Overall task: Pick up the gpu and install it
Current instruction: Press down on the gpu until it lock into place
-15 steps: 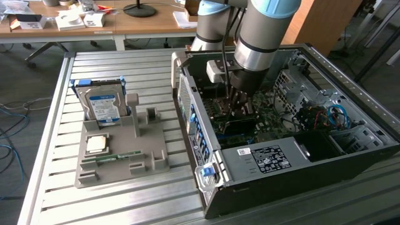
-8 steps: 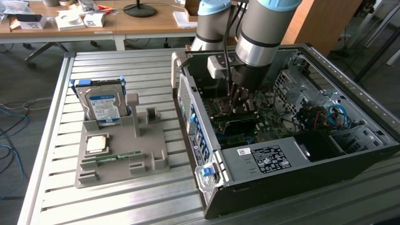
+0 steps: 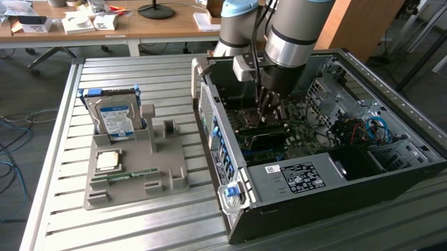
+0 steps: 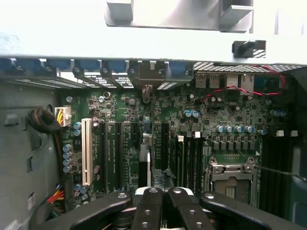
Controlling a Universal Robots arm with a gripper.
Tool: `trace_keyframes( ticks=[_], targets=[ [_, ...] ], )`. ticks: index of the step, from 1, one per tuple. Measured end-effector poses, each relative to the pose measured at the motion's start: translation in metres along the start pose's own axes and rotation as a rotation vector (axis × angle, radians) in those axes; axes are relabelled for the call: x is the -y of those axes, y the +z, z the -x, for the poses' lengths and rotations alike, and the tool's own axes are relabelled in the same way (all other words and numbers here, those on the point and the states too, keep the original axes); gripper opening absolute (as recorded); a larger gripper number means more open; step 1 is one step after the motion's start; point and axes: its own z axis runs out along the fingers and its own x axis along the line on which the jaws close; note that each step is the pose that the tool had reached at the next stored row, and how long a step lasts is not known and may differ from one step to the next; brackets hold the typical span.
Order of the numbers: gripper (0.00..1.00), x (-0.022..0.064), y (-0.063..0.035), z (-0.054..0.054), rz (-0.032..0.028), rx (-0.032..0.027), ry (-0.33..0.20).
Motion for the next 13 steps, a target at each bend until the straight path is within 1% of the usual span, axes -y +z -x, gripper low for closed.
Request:
trace_keyframes(
  ticks=[13],
  targets=[
    [0.11, 0.0004, -0.0198, 0.001, 0.0000, 0.0000, 0.000]
  ],
)
